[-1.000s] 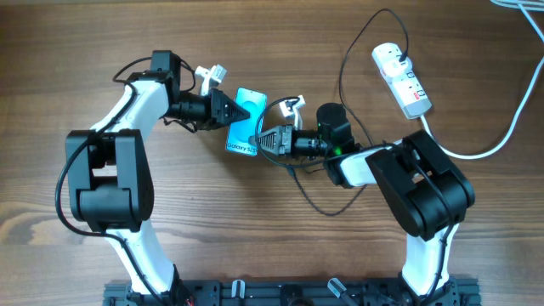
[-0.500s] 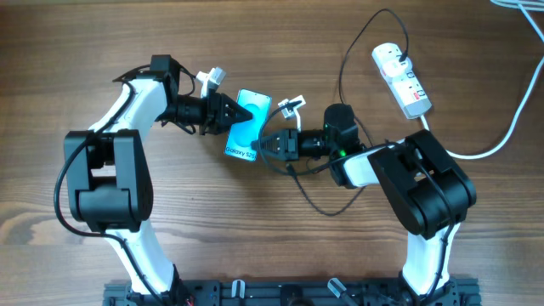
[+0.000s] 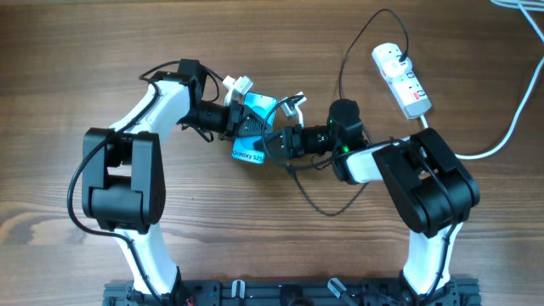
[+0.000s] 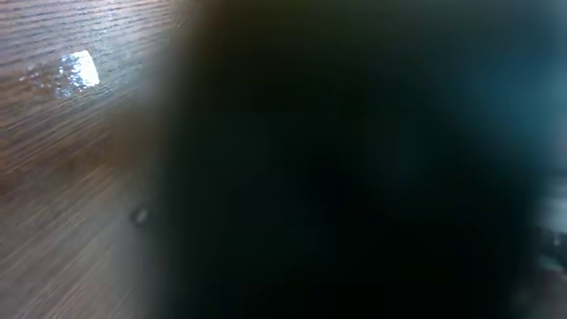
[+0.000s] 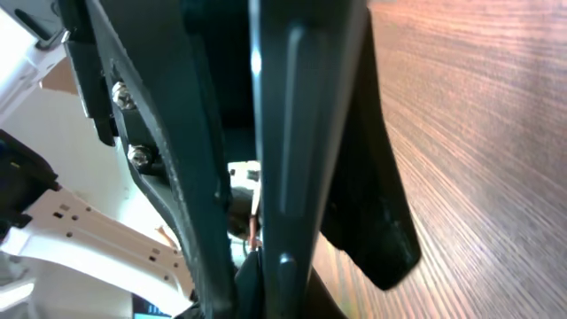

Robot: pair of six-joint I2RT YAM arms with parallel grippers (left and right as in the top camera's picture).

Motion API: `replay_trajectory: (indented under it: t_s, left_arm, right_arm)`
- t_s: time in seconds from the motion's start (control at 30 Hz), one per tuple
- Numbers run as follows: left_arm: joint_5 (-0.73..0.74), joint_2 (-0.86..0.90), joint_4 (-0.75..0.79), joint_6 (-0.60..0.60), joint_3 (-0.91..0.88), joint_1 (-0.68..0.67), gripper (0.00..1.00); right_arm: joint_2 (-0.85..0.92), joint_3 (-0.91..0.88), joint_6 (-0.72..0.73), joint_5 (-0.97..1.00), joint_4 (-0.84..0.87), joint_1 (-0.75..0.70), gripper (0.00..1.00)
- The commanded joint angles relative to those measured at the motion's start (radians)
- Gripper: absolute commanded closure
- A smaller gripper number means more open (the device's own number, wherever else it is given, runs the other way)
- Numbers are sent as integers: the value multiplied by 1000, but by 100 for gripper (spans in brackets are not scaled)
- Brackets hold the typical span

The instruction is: Plug charger to phone and switch on socket

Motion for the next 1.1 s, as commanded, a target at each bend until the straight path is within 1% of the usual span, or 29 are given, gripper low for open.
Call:
replay_trajectory:
  t_s: [0.0,0.1,0.27,0.33,0.47,0.5,0.53,0.57,0.6,0.63,0.77,0.87,0.93,1.03,1.07]
  left_arm:
    - [30,-4,-16,25,-6,-14,69]
    - [27,-4,-16,45,-6,-14,67]
    - [27,-4,-13,45,-6,-14,69]
    - [27,-4,-13,45,-6,-14,74]
    - [27,-4,-13,45,-6,-14,80]
    - [27,-4,-13,45,-6,-14,84]
    - [27,-4,-13,45,-6,-14,88]
    - [27,-4,-13,45,-6,-14,90]
    - [27,-4,-13,45,-6,-14,93]
    - [27,-4,-13,45,-6,-14,96]
    - [27,-4,-9,45,-6,2,96]
    - [23,-4,6,33,-6,44,96]
    - [-15,-4,26,-25,-6,82,96]
    - [-142,-4,71,-162,-6,126,96]
    - [-208,-4,87,-208,-6,138,96]
  right_arm:
    - [5,15,19,11,-32,-32,96]
    - [5,15,22,-47,-58,-32,96]
    - [5,15,31,-88,-84,-32,95]
    - [5,15,42,-88,-84,-32,96]
    - [5,15,44,-103,-84,-32,96]
    - [5,15,45,-107,-83,-32,96]
    - [5,15,43,-111,-83,-32,89]
    - [5,15,39,-114,-82,-32,65]
    - [5,15,17,-119,-82,-32,20]
    - [5,15,12,-123,-81,-32,0]
    - [5,15,-5,-130,-75,-41,0]
    - [5,15,-8,-132,-76,-49,0]
    - [5,15,-24,-122,-76,-49,0]
    - [5,14,-86,-61,-117,-48,0]
    - [5,14,-152,-9,-166,-49,0]
